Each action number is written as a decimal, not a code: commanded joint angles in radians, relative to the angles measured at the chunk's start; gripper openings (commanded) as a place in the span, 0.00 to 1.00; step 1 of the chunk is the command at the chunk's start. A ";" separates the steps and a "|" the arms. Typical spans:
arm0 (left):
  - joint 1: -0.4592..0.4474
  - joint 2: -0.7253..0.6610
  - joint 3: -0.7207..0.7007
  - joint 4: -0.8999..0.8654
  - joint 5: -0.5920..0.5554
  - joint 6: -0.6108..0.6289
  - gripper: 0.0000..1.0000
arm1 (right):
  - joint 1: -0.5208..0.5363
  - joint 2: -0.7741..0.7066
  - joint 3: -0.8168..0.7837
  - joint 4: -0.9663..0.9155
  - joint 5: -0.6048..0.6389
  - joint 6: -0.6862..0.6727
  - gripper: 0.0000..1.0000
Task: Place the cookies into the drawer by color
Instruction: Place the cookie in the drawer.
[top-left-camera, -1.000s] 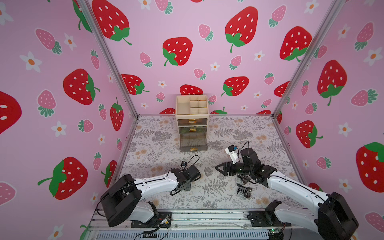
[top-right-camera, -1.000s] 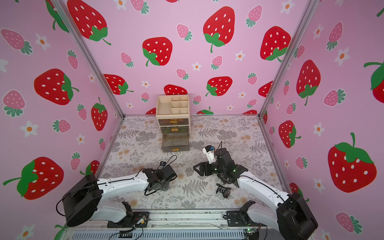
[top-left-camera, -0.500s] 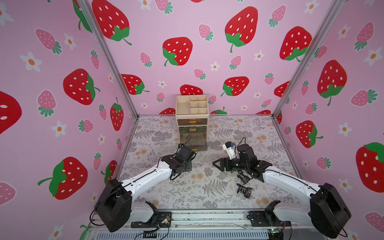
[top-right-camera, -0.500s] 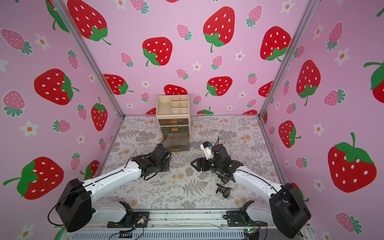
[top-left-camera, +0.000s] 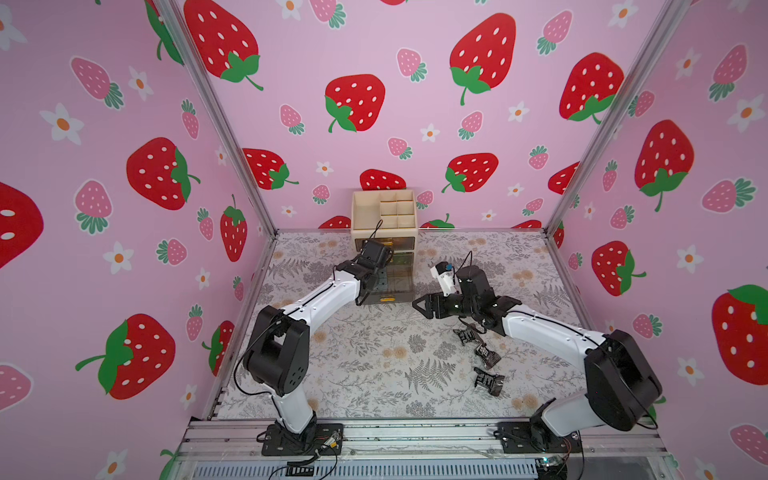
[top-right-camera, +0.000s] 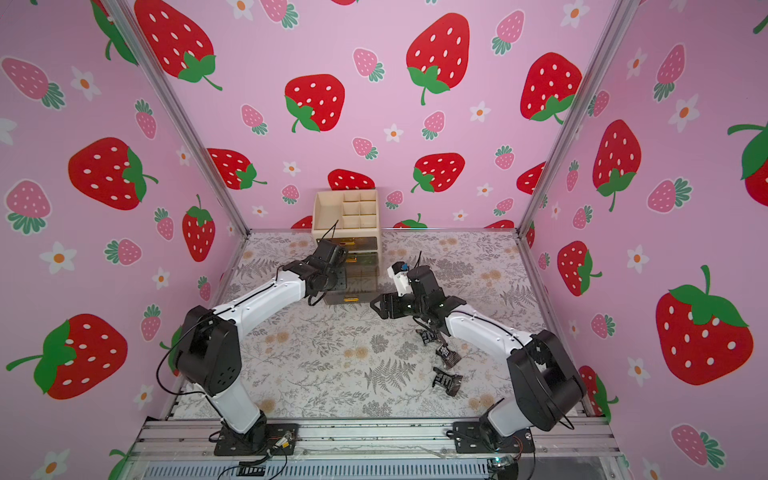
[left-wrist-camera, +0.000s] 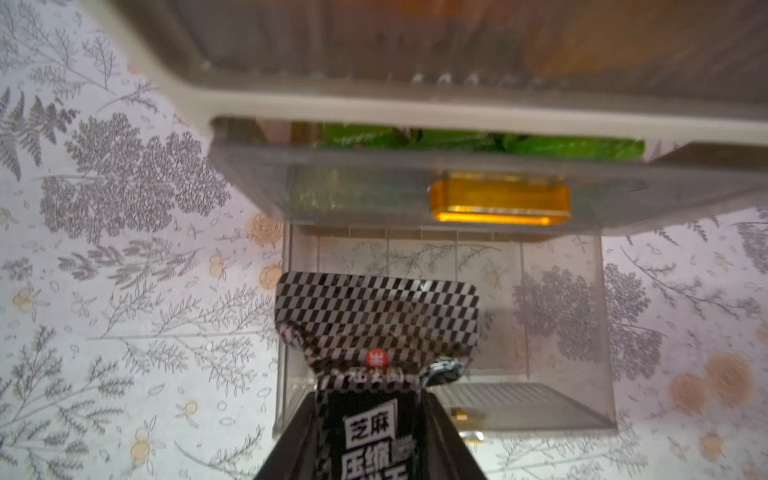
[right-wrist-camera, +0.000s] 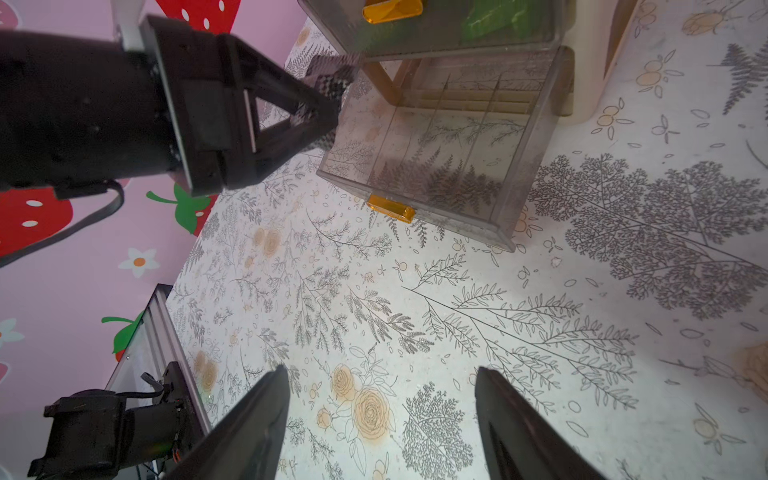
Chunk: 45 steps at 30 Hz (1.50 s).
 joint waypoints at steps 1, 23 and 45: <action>0.010 0.045 0.057 0.041 -0.033 0.062 0.37 | -0.013 0.022 0.027 -0.018 -0.014 -0.038 0.76; 0.035 0.238 0.021 0.156 -0.082 0.004 0.38 | -0.045 -0.044 -0.037 -0.052 -0.046 -0.093 0.75; 0.024 0.087 -0.129 0.253 -0.088 0.005 0.39 | -0.046 -0.079 -0.064 -0.065 -0.058 -0.092 0.76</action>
